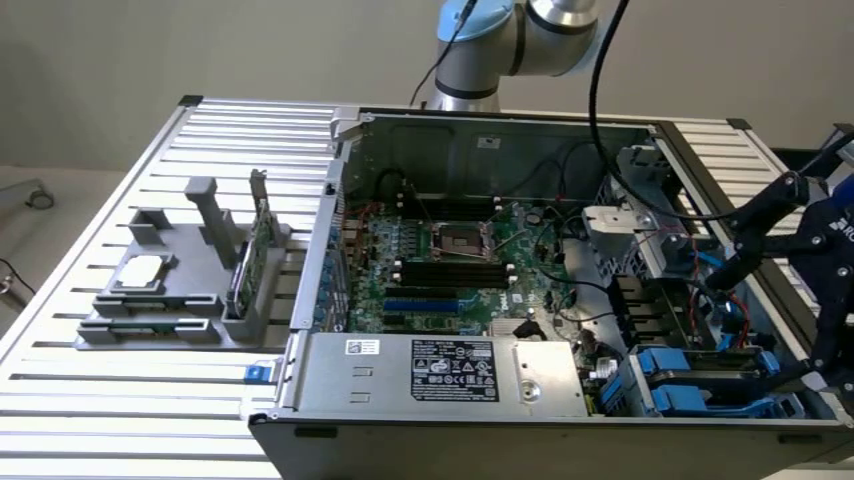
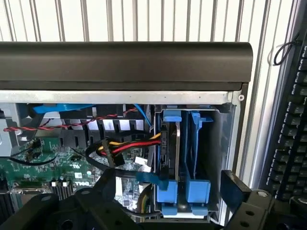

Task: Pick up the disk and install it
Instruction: 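Insert the first disk wire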

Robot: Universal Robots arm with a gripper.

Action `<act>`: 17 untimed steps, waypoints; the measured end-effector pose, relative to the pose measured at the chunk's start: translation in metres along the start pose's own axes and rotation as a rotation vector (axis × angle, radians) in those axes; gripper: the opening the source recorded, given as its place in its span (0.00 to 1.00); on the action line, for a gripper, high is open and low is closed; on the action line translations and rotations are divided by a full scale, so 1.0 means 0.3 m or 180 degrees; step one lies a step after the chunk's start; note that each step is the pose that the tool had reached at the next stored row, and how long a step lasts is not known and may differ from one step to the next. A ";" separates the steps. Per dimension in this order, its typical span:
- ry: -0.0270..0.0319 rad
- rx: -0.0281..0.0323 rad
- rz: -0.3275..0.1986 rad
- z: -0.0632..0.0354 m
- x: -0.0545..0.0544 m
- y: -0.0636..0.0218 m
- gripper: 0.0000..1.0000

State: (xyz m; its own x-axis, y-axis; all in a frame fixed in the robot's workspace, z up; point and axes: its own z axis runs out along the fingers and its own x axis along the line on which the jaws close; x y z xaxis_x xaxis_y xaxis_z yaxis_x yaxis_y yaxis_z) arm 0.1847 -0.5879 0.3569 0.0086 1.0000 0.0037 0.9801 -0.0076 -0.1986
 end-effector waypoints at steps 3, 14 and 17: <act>0.0000 0.0043 0.0000 -0.012 0.000 -0.002 0.95; -0.0003 0.0091 0.0001 -0.004 -0.008 -0.016 0.95; -0.0007 0.0091 0.0003 0.002 -0.010 -0.022 0.95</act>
State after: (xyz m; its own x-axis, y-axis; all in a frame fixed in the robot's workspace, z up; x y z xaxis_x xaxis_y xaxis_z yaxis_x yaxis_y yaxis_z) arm 0.1782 -0.5907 0.3575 0.0091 1.0000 0.0015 0.9740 -0.0085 -0.2264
